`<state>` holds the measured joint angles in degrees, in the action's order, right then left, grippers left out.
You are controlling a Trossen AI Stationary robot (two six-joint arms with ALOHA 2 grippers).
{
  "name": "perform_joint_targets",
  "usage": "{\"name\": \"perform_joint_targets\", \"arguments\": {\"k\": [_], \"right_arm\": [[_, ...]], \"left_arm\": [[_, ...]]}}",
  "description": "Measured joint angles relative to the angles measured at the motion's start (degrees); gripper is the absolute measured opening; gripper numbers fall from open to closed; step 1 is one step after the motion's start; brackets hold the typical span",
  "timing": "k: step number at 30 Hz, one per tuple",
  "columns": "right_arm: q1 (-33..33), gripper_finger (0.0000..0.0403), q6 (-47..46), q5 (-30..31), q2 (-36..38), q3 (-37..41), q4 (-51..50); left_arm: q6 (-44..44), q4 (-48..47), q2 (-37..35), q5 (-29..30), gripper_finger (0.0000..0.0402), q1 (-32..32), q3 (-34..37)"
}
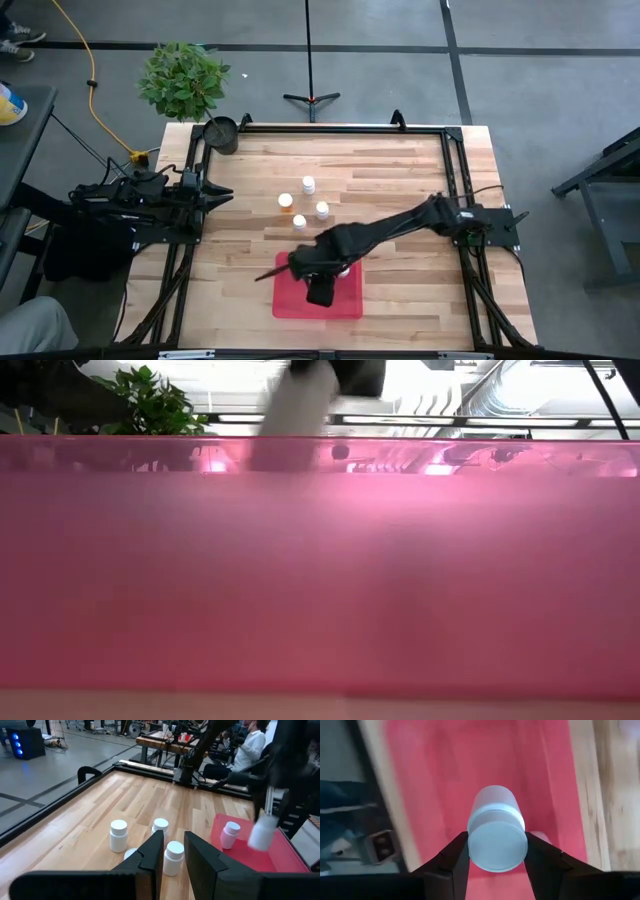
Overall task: Pick and place pill bottles into a basket
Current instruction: Put the white pill bottle into the bin
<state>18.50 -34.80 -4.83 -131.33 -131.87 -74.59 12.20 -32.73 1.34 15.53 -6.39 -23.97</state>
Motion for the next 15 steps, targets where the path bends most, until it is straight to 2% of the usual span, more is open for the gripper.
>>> {"name": "perform_joint_targets", "arguments": {"k": [8, 15], "right_arm": [[0.8, 0.0147, -2.32, -2.26, -6.33, 0.04, -2.36], [1.09, 0.0147, -2.91, -2.31, -7.23, 0.04, -1.42]], "left_arm": [[0.31, -0.02, 0.0, -0.37, 0.0111, 0.0, 0.02], [0.31, -0.28, 0.0, -0.42, 0.0111, 0.0, 0.02]]}}
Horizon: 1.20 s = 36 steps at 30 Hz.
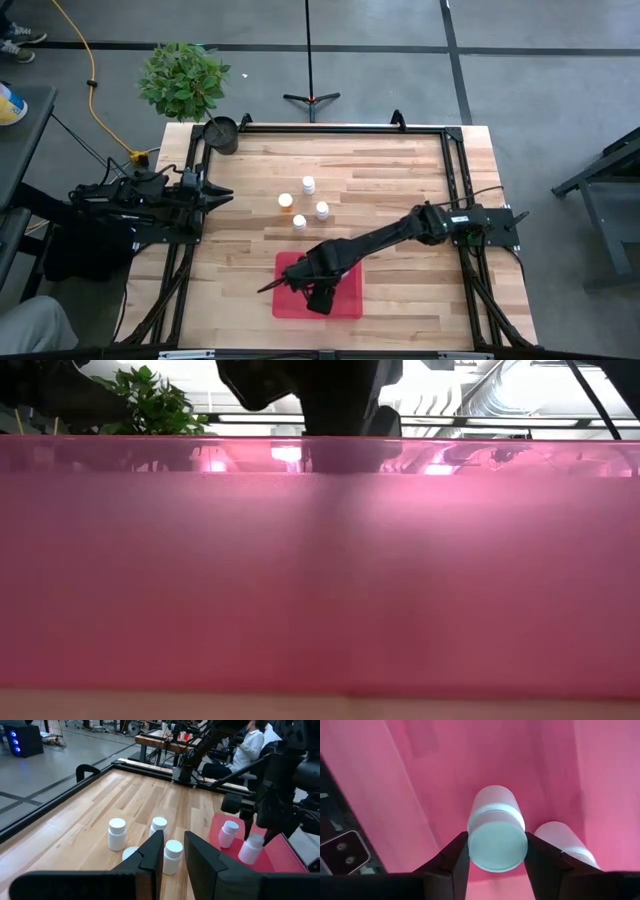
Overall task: Pick and place pill bottles into a basket
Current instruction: Put the white pill bottle into the bin
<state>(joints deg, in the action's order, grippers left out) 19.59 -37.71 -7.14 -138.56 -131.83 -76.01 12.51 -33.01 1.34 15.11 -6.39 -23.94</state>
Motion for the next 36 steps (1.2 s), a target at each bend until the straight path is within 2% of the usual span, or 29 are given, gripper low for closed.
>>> {"name": "perform_joint_targets", "arguments": {"k": [23, 36], "right_arm": [[1.08, 0.0147, -2.15, -0.9, -0.05, 0.0, -6.48], [3.04, 0.0147, -4.26, -0.95, -0.05, -0.02, -6.51]], "left_arm": [[0.02, 0.0, 0.0, -0.2, 0.0111, 0.0, 0.02], [0.14, 0.02, 0.0, -0.83, 0.0111, 0.0, 0.07]]}}
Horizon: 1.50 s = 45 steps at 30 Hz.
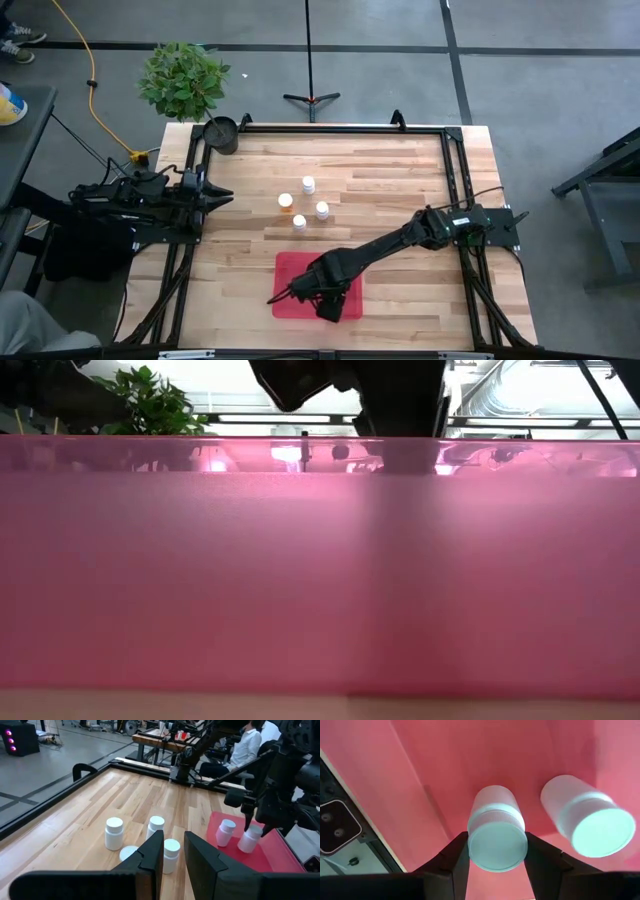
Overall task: Pick and place pill bottles into a basket
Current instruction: Put the white pill bottle into the bin
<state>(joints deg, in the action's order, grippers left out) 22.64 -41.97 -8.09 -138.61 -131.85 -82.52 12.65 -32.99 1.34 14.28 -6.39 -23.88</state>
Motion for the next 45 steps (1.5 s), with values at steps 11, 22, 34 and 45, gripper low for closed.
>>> {"name": "perform_joint_targets", "arguments": {"k": [11, 22, 34, 45], "right_arm": [[1.02, 0.0147, -1.32, 0.1, 0.09, 2.09, 3.3], [1.1, 0.019, -1.62, 0.36, 0.08, 4.44, 5.4], [1.0, 0.023, 0.71, 2.24, -0.15, 0.17, 4.66], [-0.92, 0.0231, 3.65, 4.11, 0.66, -3.05, 4.04]], "left_arm": [[0.97, -0.15, 0.0, 0.02, 0.0111, 0.0, 0.0], [1.17, -0.15, 0.02, -0.63, 0.0111, 0.0, 0.0], [1.18, -0.11, 0.02, -0.7, 0.0111, -0.02, 0.0], [1.17, -0.09, 0.02, -0.75, 0.0111, 0.0, 0.0]]}}
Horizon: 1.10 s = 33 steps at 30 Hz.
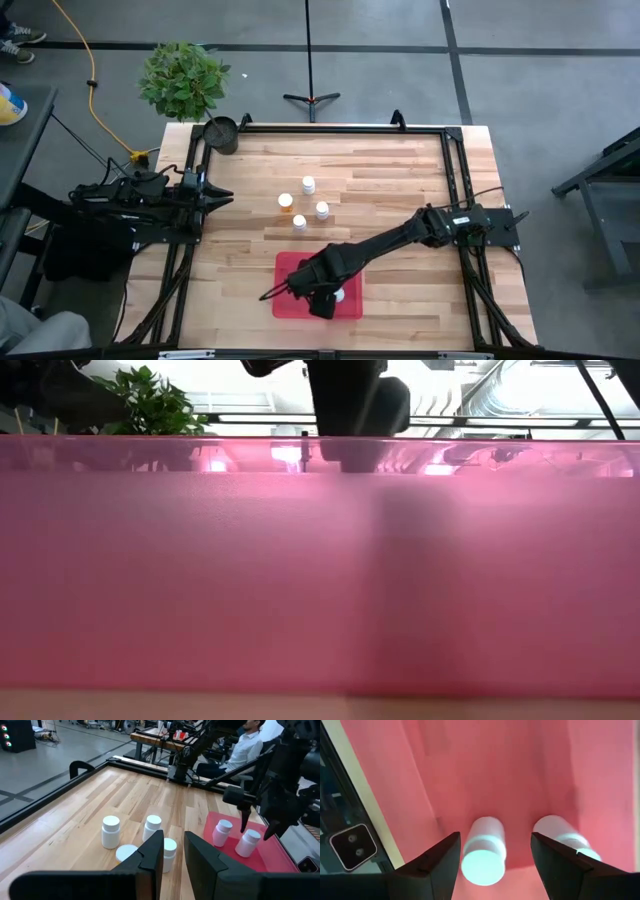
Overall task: Pick and place pill bottles into a basket
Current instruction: Put the white pill bottle into the bin
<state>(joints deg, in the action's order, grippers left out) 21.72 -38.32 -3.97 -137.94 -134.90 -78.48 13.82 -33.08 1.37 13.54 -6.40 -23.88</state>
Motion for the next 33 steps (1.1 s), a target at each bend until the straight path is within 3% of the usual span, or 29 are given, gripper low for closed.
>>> {"name": "perform_joint_targets", "arguments": {"k": [9, 21, 33], "right_arm": [[-1.47, 0.0232, 6.97, 1.2, 1.96, -0.05, 7.27], [-3.01, 0.0232, 16.8, 11.11, 8.71, -0.01, 17.21], [-8.53, 0.0232, 25.46, 12.09, 16.63, 0.05, 23.22]], "left_arm": [[0.02, 0.02, 0.0, -0.11, 0.0111, 0.0, 0.0], [0.0, -0.02, 0.0, -0.09, 0.0111, 0.0, 0.0], [0.0, -0.02, 0.0, -0.02, 0.0111, -0.02, -0.02]]}}
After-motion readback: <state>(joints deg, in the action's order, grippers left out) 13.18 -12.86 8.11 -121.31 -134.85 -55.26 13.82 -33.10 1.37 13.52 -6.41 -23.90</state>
